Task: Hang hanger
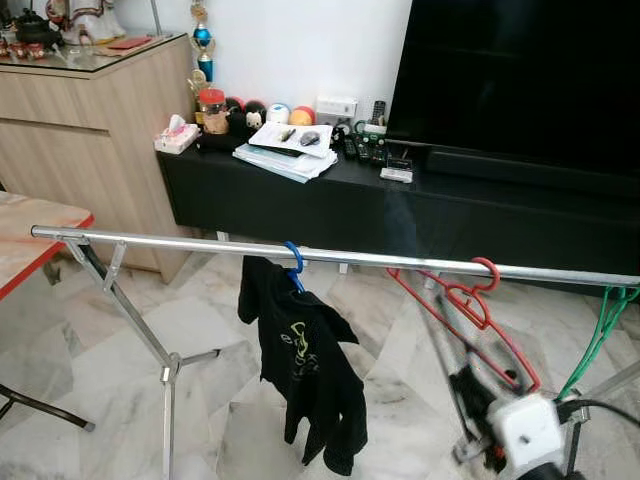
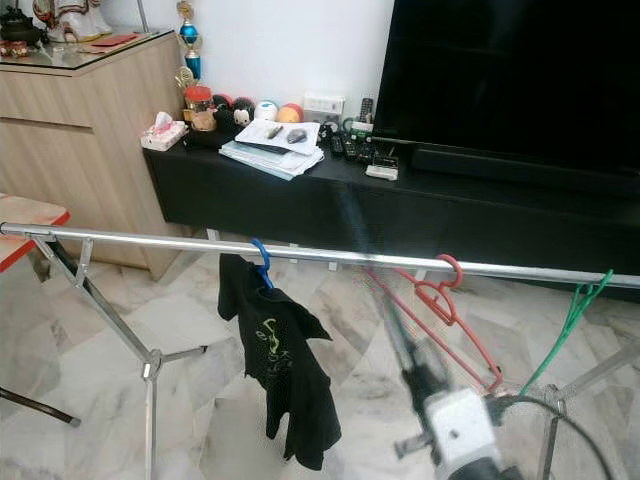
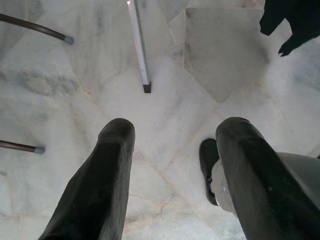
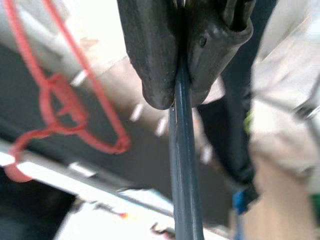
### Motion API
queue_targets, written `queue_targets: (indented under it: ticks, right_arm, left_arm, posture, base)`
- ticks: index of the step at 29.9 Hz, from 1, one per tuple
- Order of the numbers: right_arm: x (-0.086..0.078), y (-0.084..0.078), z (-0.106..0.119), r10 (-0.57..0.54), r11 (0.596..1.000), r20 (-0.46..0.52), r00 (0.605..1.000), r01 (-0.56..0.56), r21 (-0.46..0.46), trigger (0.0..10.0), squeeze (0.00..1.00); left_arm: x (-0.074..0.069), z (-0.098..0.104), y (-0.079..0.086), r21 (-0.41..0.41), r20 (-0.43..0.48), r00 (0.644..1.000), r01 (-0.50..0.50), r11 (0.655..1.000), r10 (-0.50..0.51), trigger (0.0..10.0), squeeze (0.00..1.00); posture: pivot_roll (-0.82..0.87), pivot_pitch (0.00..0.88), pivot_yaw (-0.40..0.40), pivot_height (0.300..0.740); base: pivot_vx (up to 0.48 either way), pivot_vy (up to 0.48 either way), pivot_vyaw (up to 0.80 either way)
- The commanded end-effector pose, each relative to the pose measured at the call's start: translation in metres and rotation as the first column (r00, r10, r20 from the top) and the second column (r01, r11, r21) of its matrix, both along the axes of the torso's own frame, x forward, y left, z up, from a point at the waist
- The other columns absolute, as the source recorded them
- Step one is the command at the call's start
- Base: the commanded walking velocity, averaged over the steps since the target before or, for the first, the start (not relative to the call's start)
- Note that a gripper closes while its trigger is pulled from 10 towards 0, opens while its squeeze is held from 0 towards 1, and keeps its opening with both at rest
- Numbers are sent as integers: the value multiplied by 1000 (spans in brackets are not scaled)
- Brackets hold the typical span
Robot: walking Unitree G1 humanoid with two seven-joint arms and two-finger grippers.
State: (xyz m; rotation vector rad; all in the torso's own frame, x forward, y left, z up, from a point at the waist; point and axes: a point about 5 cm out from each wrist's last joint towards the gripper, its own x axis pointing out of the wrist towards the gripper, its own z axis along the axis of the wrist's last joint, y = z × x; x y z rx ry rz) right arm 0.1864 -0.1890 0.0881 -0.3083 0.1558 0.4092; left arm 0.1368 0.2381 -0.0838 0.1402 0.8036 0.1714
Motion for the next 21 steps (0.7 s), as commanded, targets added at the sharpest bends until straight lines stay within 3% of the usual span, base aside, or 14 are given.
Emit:
queue_targets:
  ticks: [1, 4, 7, 14, 21]
  right_arm:
    - [-1, 2, -2, 60, 998, -37, 997, -60, 3, 10000, 0]
    - [-5, -1, -8, 120, 993, -110, 987, -121, -6, 10000, 0]
    - [-5, -7, -11, 111, 992, -135, 985, -117, -36, 10000, 0]
    - [-2, -21, -24, -7, 994, -215, 977, -16, -107, 10000, 0]
    - [-10, -32, -51, -129, 983, -382, 915, 67, -173, 10000, 0]
  left_arm:
    - [-4, -4, -8, -10, -36, 999, 11, 1000, -12, 10000, 0]
    - [-3, -4, -8, -9, -40, 999, 12, 1000, -13, 10000, 0]
    - [-5, -6, -9, -9, -49, 999, 11, 1000, -12, 10000, 0]
    - [-16, -9, -9, -11, -84, 996, 6, 1000, -7, 10000, 0]
    - [-16, -9, -6, -10, -88, 996, 6, 1000, -7, 10000, 0]
  posture:
    - [22, 14, -44, 740]
    - [23, 14, -42, 740]
    - [22, 15, -42, 740]
    - [21, 15, -39, 740]
    - [25, 13, -40, 740]
  base:
    - [0, 0, 0]
    - [0, 0, 0]
    - [0, 0, 0]
    - [0, 0, 0]
    - [0, 0, 0]
